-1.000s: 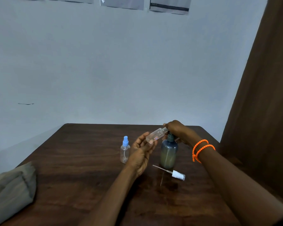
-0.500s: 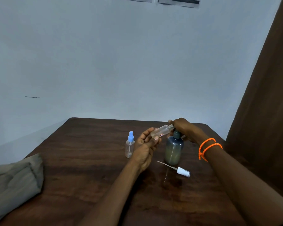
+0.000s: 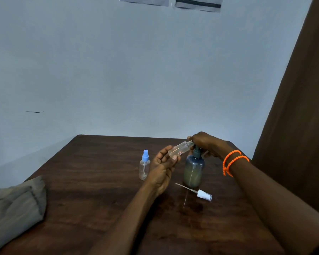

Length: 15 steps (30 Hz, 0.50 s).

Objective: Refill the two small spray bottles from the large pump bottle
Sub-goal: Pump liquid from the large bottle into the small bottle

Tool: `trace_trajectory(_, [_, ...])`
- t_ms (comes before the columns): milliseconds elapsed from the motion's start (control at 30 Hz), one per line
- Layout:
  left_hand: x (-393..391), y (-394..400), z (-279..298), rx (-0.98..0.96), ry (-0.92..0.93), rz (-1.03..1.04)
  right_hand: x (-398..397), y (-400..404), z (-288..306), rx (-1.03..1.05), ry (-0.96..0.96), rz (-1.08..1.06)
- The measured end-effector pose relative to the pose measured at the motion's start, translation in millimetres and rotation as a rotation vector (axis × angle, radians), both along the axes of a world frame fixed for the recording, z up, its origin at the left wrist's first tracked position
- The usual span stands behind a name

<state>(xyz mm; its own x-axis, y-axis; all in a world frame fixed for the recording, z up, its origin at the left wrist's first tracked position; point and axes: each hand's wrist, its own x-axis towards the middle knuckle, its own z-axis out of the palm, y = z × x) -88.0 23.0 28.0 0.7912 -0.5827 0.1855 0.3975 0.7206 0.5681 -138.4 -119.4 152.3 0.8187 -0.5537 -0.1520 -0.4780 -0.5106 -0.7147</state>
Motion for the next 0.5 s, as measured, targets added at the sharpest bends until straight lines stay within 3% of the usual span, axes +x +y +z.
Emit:
trace_trajectory(133, [3,-1,2,0.000,0.006,0.007,5,-3,-12,0.073,-0.059,-0.011])
trace_trajectory(367, [0,1,1,0.003,0.013,-0.012,2,-2,1,-0.011,0.004,-0.002])
trace_trajectory(500, [4,-1,0,0.021,0.007,0.007,6,-4,-16,0.134,-0.078,-0.053])
